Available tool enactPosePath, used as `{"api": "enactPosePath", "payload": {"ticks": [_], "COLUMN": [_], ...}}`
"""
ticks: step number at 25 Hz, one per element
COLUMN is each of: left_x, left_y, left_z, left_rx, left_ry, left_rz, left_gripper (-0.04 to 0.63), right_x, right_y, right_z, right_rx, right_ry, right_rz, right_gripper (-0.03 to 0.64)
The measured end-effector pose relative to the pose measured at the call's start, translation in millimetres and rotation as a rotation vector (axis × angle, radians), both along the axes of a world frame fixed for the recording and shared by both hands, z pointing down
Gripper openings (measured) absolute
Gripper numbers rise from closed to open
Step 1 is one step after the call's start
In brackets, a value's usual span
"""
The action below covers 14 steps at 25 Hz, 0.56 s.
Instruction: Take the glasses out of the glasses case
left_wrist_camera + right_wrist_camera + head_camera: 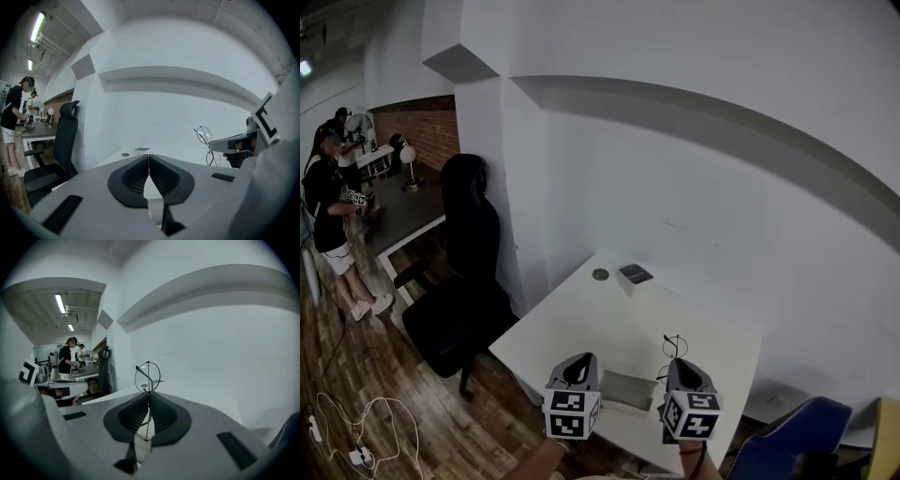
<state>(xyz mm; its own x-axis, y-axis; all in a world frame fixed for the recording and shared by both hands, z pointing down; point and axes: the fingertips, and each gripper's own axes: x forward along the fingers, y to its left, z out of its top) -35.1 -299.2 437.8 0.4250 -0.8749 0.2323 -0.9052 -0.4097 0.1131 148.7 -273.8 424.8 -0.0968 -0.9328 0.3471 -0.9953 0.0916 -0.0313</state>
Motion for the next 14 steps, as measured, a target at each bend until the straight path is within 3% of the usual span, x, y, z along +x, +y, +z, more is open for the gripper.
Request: {"api": "enactPosePath", "payload": {"ticks": [14], "left_x": [4.3], "left_y": [4.2], "left_z": [3.4], "left_rx": [-0.008], "left_ry": [0.001], "left_rz": [-0.013], "left_gripper": [0.018], "right_x": [9.5], "right_y": [2.6], "right_z": [3.0], "right_rx": [-0.007], "right_ry": [-0.011], "right_rz": [0.007], "right_gripper": [0.038]}}
